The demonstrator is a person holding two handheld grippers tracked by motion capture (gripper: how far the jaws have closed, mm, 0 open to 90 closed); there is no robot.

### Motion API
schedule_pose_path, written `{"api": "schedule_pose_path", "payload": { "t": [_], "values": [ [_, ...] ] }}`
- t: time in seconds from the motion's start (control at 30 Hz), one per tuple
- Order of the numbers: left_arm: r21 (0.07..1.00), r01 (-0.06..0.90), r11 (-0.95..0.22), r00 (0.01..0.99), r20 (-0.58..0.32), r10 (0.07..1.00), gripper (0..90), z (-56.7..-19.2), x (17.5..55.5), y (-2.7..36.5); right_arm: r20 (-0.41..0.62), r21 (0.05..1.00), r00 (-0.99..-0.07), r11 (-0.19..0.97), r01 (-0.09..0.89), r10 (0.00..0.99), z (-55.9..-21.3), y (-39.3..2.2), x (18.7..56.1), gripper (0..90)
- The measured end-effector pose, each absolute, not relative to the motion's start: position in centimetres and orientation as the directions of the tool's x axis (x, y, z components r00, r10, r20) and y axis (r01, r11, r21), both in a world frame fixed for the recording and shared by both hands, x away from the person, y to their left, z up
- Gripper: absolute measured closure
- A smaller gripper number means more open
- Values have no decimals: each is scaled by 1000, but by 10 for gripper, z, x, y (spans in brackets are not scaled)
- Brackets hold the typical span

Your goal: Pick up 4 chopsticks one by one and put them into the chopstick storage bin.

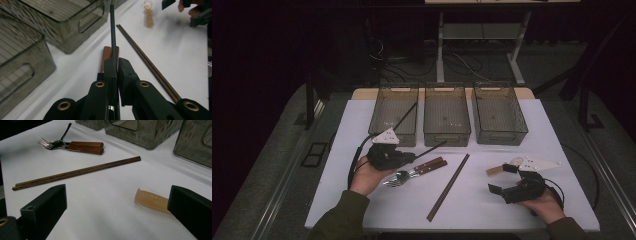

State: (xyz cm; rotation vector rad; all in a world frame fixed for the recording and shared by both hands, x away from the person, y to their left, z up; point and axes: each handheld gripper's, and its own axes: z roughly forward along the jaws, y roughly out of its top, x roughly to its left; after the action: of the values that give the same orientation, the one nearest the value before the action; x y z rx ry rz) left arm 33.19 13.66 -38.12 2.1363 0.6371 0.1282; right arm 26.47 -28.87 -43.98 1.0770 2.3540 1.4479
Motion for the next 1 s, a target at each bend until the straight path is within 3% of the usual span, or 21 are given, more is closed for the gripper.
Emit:
{"api": "schedule_pose_path", "payload": {
  "t": [0.5,1.0],
  "values": [
    [788,406,-464,835,-113,539,858,-368,360,143,215,837,-716,253,486,664,-439,-290,265,23],
    [802,461,-381,748,-120,652,858,-351,407,169,215,841,-714,245,482,666,-438,-290,263,23]
  ]
}}
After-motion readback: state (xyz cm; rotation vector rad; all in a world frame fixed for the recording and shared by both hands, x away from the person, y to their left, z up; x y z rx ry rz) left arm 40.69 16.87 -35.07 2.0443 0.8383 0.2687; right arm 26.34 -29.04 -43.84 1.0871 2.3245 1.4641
